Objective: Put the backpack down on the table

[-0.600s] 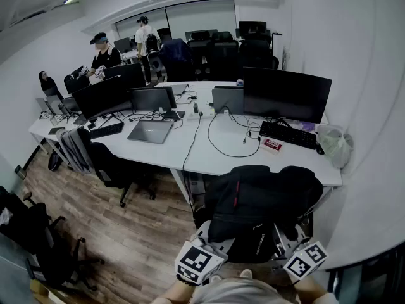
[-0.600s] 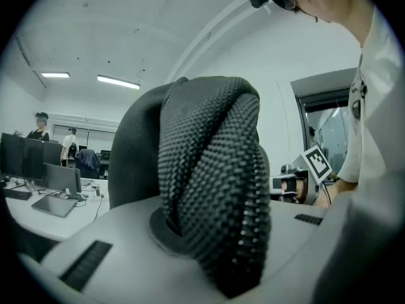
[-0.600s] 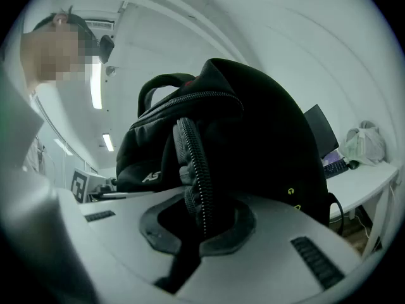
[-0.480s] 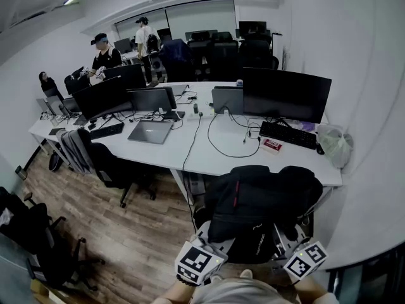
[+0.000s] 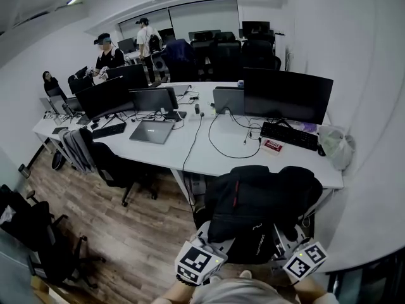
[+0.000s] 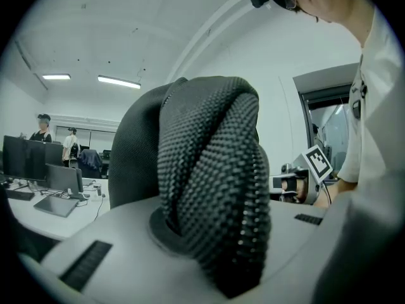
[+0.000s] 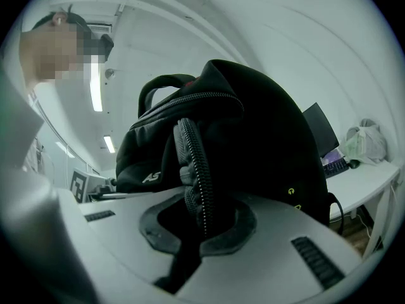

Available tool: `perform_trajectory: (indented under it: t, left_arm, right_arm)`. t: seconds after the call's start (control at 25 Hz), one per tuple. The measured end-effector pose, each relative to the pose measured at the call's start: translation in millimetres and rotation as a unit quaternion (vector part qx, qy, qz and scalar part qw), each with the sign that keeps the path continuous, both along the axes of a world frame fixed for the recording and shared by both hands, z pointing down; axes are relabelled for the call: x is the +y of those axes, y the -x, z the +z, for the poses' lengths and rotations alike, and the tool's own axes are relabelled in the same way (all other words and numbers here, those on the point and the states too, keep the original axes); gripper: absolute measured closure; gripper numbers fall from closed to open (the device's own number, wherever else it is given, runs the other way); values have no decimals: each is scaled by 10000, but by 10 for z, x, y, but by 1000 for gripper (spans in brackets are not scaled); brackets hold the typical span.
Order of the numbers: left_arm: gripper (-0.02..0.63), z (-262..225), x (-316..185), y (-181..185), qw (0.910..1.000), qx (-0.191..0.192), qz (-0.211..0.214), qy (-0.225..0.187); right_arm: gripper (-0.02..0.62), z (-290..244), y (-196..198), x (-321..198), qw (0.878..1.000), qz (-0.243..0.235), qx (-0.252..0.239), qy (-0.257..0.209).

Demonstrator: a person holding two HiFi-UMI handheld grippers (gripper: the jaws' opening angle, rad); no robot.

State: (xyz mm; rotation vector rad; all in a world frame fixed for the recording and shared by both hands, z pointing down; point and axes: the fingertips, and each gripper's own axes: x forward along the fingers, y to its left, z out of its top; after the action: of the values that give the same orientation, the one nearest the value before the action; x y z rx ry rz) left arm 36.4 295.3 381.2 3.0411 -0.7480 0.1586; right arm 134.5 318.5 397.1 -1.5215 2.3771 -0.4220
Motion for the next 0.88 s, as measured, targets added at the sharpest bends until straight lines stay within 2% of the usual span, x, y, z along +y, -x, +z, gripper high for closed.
perform_trajectory:
  t: [0.4,0.88]
  left_arm:
    - [554,48,-71,-340,9998,-96,-153,1]
    - [554,35,-101,-718,9998,-37,-185,-27]
  right_arm:
    - [574,8,-360,-74,9999,-119,-44,-40]
    - [575,-5,-728,-130,9998,-179,66,-73]
